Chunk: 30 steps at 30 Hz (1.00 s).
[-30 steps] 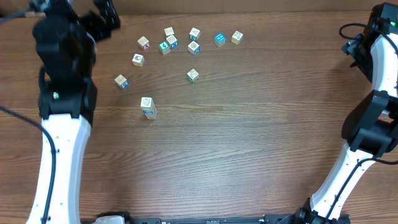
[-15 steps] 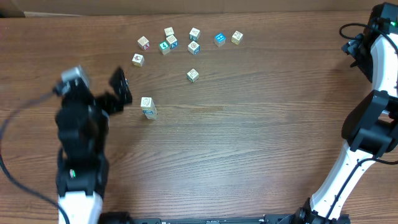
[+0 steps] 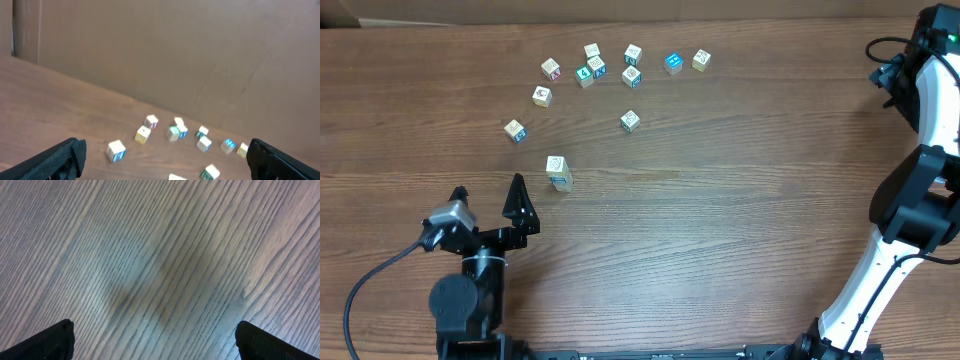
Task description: Form a tower
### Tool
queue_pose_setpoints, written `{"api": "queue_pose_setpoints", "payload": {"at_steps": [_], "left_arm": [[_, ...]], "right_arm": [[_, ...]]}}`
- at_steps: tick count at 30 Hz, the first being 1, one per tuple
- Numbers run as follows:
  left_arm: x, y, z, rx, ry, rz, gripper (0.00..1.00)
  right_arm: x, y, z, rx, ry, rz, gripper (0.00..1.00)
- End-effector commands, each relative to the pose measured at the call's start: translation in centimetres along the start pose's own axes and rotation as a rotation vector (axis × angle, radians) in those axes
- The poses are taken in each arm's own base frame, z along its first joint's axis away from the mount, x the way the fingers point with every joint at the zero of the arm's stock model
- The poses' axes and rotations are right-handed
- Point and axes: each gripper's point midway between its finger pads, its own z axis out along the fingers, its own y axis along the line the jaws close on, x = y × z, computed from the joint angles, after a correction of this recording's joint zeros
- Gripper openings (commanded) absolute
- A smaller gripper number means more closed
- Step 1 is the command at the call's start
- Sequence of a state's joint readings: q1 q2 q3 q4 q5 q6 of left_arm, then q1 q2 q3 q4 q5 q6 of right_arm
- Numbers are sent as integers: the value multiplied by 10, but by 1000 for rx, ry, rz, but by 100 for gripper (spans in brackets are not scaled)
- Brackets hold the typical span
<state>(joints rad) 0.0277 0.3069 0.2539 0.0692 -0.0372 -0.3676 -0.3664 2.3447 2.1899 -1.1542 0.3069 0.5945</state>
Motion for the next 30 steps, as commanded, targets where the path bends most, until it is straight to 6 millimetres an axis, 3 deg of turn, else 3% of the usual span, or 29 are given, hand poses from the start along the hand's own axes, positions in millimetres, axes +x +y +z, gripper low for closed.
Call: {"api": "queue_pose_setpoints", "payload": {"at_steps": [1,9,16,24,28,30], "left_arm": [[2,2,-4,7,-27,-7,99],[23,24,-11,-29,-68,-6,100],[18,22,-17,0,-147,-6,100],[29,26,-18,-7,-128,-6,99],[62,39,-17,-60,6,-5,99],[69,42,-17,-71,35,-5,100]], "right_arm": [[-4,1,-1,4,-16,2,100],[-4,1,-1,4,-16,2,100],[-4,0,-1,5,-16,2,100],[-4,0,-1,5,-16,2,100],[-4,0,-1,5,-16,2,100],[-4,0,-1,5,-16,3,100]]}}
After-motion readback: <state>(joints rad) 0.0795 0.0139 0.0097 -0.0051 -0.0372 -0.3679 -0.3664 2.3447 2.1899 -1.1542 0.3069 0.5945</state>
